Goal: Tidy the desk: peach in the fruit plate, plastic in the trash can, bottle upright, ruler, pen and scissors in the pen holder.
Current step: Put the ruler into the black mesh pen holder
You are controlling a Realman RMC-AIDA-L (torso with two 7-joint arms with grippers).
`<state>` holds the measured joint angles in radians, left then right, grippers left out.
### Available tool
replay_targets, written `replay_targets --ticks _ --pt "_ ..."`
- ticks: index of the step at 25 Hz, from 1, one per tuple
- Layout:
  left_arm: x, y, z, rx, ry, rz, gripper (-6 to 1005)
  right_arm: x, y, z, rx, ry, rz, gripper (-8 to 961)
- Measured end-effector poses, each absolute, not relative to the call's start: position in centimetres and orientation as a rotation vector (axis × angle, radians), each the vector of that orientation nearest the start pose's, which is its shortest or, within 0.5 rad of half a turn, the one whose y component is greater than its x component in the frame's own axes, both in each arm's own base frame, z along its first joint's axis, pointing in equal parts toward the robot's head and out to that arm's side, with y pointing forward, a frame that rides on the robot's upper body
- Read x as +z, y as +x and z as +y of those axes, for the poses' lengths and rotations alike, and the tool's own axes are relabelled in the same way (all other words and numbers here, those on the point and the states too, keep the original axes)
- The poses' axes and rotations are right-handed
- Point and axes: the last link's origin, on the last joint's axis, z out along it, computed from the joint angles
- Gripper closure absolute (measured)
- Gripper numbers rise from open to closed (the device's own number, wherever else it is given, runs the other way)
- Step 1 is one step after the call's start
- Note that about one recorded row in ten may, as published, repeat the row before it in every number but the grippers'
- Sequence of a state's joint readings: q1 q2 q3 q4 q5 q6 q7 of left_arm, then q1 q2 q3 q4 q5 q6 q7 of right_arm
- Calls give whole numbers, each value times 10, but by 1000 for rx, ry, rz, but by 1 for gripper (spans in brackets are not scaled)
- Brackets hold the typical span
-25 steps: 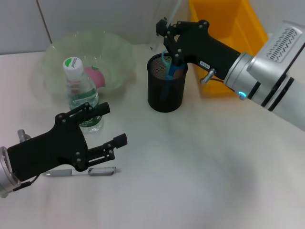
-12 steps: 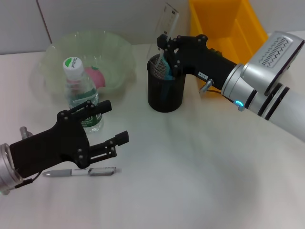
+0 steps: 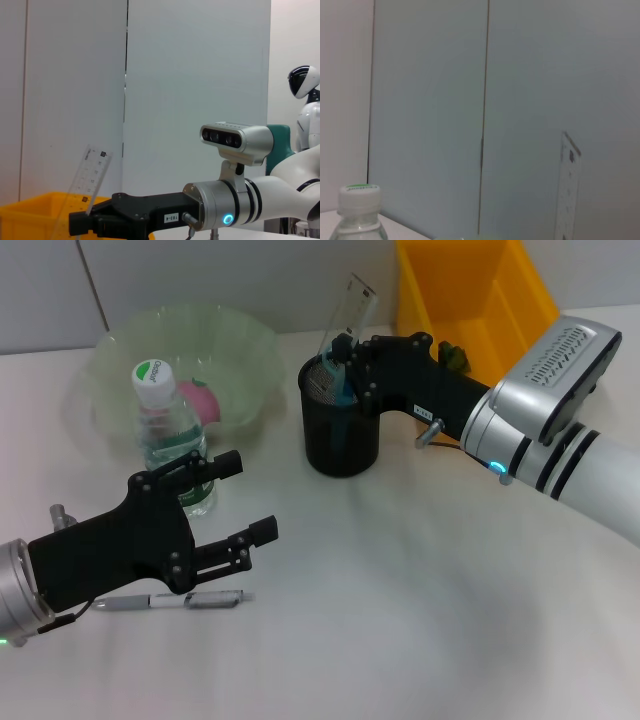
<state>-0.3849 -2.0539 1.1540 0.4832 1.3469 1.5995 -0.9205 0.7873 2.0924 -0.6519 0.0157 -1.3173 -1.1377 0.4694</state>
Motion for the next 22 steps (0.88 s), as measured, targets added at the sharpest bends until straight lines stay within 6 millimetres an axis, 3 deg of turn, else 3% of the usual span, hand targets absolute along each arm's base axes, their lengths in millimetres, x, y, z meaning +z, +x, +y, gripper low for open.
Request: replay_targets --ticks 21,22 --pt "-24 -250 284 -1098 -2612 -221 192 -67 220 389 830 -2196 336 872" --pt "-24 -250 284 -1098 -2612 -221 192 -67 220 388 836 -2195 334 839"
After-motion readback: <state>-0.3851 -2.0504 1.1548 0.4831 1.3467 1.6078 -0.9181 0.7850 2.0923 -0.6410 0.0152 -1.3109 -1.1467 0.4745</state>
